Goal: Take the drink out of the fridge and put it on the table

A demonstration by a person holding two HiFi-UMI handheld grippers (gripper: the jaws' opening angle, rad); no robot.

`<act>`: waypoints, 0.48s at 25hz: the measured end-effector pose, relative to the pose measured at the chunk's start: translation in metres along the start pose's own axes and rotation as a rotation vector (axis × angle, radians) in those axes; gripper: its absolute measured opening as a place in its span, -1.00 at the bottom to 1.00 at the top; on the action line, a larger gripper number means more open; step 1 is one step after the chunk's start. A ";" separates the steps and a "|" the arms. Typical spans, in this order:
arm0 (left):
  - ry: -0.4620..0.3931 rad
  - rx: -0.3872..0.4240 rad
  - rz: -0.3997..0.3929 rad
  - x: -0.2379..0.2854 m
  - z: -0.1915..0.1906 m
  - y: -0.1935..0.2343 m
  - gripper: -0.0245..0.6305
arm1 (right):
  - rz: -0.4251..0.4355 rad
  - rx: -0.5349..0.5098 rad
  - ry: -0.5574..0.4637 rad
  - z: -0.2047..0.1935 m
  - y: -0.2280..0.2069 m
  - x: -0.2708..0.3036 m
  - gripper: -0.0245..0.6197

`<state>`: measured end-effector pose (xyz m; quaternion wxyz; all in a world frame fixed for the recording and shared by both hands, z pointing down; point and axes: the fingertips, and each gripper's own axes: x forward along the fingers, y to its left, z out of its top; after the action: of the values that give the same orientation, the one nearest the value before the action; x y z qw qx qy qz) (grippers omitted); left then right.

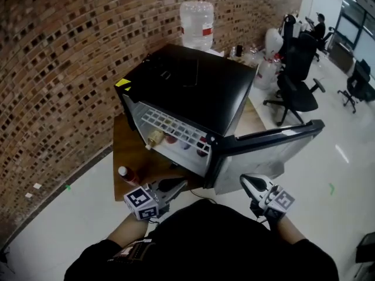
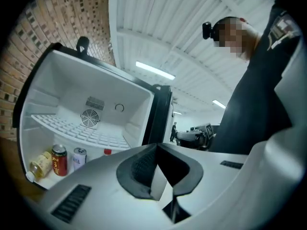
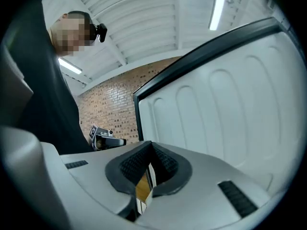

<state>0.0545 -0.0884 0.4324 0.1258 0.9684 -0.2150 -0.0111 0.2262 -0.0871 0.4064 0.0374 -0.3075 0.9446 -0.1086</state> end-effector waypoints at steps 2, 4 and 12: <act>0.042 0.007 -0.022 0.011 -0.005 -0.006 -0.91 | -0.026 0.021 -0.018 -0.003 -0.007 -0.013 -0.89; 0.047 -0.008 -0.046 0.017 -0.006 -0.013 -0.91 | -0.044 0.019 -0.015 -0.009 -0.010 -0.019 -0.89; 0.010 -0.026 -0.055 0.018 -0.001 -0.015 -0.91 | -0.055 -0.007 0.036 -0.028 -0.007 -0.016 -0.90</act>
<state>0.0766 -0.0827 0.4298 0.1393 0.9722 -0.1877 -0.0127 0.2390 -0.0778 0.4350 0.0165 -0.3317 0.9366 -0.1116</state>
